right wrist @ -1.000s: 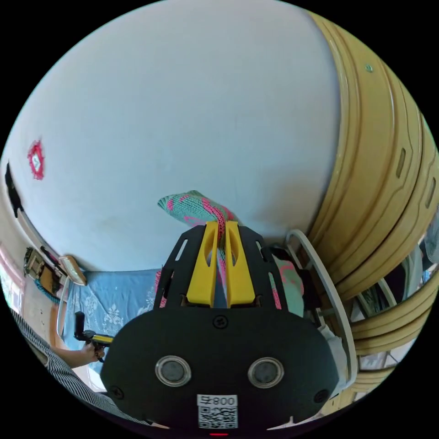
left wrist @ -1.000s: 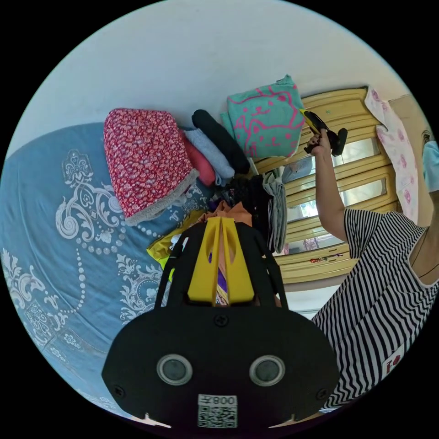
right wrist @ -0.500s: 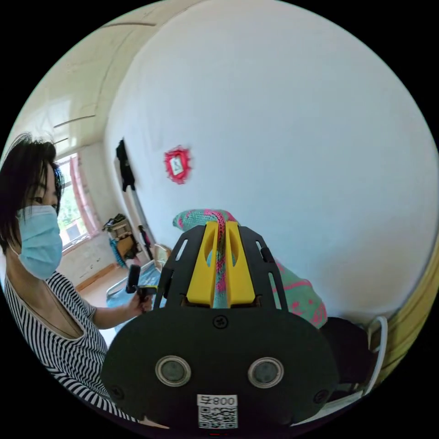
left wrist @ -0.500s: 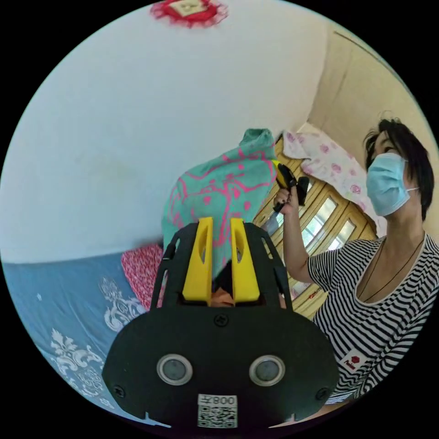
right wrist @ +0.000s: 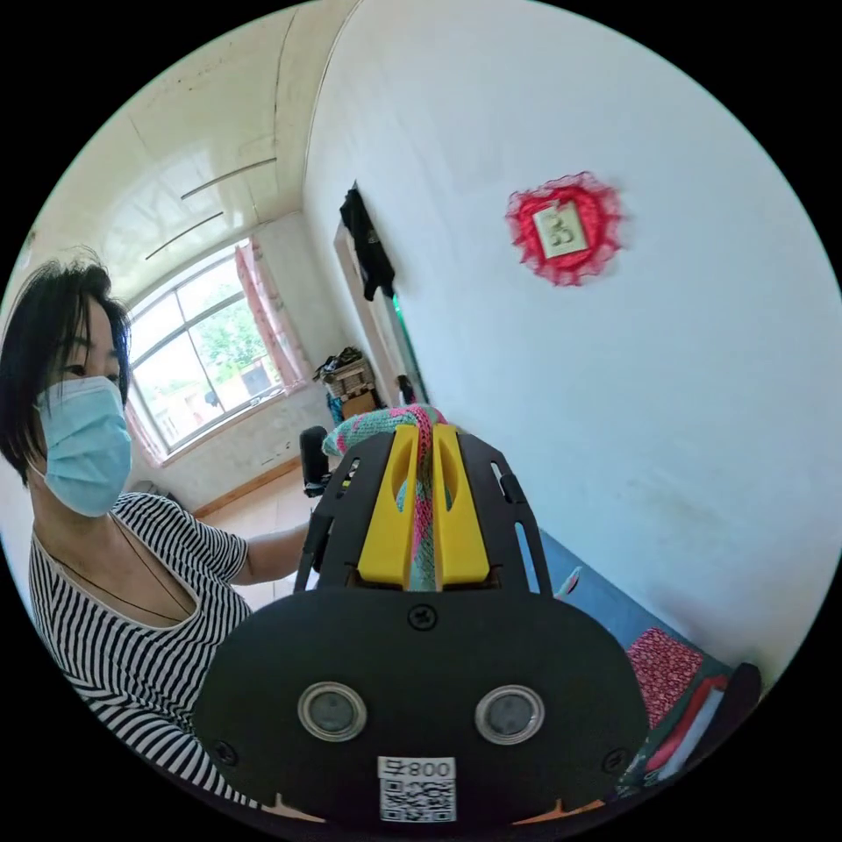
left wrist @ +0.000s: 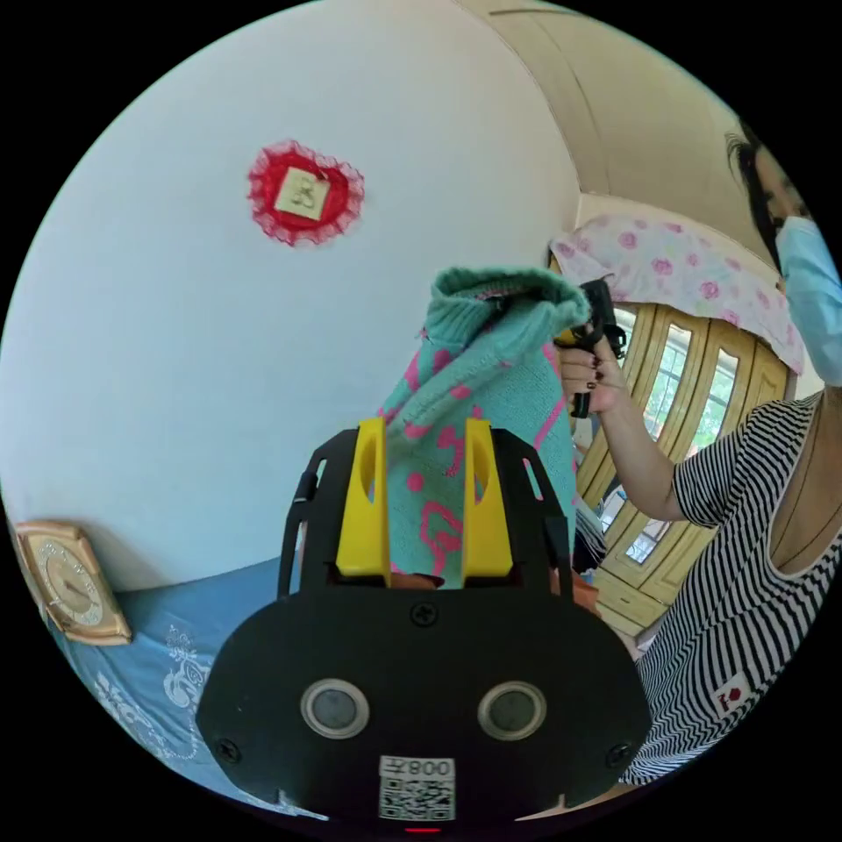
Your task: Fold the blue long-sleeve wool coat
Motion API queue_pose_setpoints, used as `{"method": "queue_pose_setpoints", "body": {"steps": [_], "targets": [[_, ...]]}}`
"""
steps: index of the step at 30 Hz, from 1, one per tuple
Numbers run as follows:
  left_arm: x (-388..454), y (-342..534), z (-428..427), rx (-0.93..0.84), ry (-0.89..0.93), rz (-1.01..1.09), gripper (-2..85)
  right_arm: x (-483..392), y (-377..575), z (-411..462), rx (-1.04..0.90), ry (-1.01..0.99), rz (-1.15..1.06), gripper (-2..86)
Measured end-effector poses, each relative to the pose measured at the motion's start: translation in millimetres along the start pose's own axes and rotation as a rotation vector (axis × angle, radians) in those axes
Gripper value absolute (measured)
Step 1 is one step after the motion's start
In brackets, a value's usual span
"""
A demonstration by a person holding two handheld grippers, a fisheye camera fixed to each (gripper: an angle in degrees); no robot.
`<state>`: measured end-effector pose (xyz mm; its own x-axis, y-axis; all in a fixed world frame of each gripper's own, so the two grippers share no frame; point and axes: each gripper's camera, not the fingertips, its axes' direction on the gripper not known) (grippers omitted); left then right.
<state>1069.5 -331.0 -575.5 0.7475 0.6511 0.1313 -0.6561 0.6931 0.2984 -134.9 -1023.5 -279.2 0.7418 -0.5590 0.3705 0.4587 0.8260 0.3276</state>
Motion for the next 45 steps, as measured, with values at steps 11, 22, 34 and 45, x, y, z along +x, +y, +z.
{"method": "queue_pose_setpoints", "body": {"steps": [11, 22, 34, 45], "targets": [[-38.3, 107.0, -133.3, -0.038, -0.092, -0.088, 9.3, -60.1, -26.0, 136.3, -0.095, -0.214, 0.067, 2.1], [-54.8, 159.0, -138.1, -0.112, -0.010, -0.122, 3.1, -57.3, -44.6, 195.9, -0.156, -0.206, 0.124, 2.4], [-111.4, 276.4, -26.9, -0.163, 0.386, -0.525, 1.7, 25.2, 89.6, 257.6, -0.418, -0.014, 0.545, 2.0], [-172.8, 390.7, 101.6, -0.328, 0.550, -0.784, 1.6, -74.6, 206.5, 233.4, -0.363, 0.215, 0.592, 10.8]]}}
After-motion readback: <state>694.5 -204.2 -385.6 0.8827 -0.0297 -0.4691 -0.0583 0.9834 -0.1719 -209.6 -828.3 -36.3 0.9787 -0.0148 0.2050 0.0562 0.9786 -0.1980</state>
